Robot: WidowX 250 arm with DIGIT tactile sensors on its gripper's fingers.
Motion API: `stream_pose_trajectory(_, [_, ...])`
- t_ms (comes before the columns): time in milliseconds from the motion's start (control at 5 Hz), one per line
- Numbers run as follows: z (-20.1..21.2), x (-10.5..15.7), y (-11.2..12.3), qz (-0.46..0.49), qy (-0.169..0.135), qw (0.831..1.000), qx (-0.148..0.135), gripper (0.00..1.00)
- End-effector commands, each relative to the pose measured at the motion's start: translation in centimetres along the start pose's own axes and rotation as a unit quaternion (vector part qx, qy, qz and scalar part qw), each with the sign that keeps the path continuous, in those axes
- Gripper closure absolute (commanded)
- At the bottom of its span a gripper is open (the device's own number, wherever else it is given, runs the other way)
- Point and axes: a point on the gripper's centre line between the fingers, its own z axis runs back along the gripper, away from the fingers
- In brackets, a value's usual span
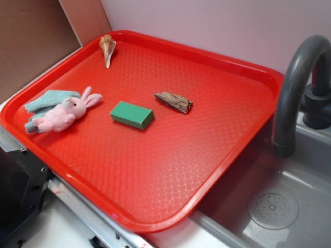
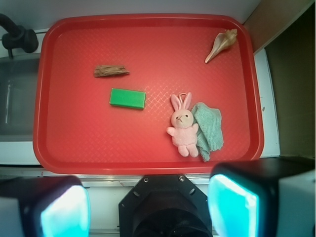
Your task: Grab the shell.
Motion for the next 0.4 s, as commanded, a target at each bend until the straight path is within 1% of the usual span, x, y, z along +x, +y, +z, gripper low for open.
stream_pose_trajectory(0, [0.0, 0.0, 0.0, 0.0, 0.0, 1.0, 0.0, 0.0])
stream_pose_trajectory(200, [-1.6, 0.4, 0.2, 0.095, -0.046, 0.994, 0.026, 0.0])
